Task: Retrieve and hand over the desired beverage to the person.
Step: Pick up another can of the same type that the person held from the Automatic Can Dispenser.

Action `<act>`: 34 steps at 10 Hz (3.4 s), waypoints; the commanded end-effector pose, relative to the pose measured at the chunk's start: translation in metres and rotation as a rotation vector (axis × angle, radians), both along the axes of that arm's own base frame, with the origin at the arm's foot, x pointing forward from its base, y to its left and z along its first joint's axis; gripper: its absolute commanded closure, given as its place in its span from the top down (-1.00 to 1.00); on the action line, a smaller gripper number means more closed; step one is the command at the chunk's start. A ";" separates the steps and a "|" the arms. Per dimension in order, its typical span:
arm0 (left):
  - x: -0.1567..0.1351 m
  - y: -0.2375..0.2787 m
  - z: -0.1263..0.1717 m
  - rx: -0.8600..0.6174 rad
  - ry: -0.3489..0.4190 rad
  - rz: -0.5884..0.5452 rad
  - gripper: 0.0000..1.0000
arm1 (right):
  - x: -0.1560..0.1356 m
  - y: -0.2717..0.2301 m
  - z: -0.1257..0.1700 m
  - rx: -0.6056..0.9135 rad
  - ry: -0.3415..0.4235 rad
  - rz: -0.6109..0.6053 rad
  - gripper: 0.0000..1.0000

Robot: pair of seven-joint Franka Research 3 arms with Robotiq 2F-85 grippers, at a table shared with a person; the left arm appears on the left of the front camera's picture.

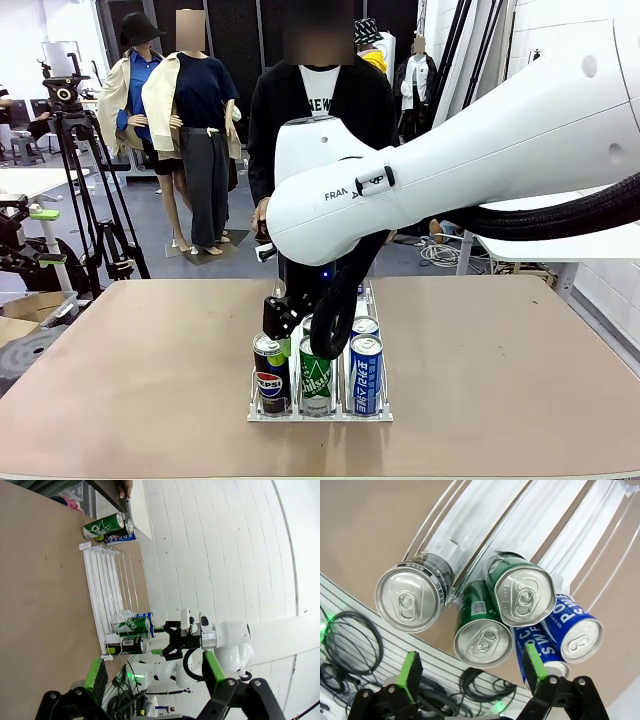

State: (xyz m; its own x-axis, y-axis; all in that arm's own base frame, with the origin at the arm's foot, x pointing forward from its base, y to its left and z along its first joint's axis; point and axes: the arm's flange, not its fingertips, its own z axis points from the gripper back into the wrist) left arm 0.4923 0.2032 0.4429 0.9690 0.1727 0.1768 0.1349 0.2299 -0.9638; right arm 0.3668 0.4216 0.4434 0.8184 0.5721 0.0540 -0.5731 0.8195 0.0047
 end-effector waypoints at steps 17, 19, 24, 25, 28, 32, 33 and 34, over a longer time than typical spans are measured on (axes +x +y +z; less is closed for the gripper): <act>-0.001 0.000 0.001 0.000 -0.005 -0.001 1.00 | 0.017 -0.017 -0.043 0.018 0.018 -0.130 1.00; -0.001 0.000 0.001 0.000 -0.005 -0.001 1.00 | 0.018 -0.016 -0.044 0.017 0.021 -0.132 1.00; -0.001 0.000 0.001 0.000 -0.005 -0.001 1.00 | 0.018 -0.012 -0.047 0.036 0.039 -0.112 0.38; -0.001 0.000 0.001 0.000 -0.005 -0.001 1.00 | 0.018 -0.012 -0.047 0.035 0.038 -0.110 0.10; -0.001 0.000 0.001 0.000 -0.005 -0.001 1.00 | 0.017 -0.010 -0.048 0.035 0.041 -0.103 -0.78; -0.001 0.000 0.001 0.000 -0.005 -0.001 1.00 | 0.017 -0.010 -0.042 0.010 0.031 -0.115 -1.00; -0.001 0.000 0.001 0.000 -0.005 -0.001 1.00 | 0.017 -0.010 -0.042 0.010 0.031 -0.115 -1.00; -0.001 0.000 0.001 0.000 -0.005 -0.001 1.00 | 0.017 -0.010 -0.042 0.010 0.031 -0.115 -1.00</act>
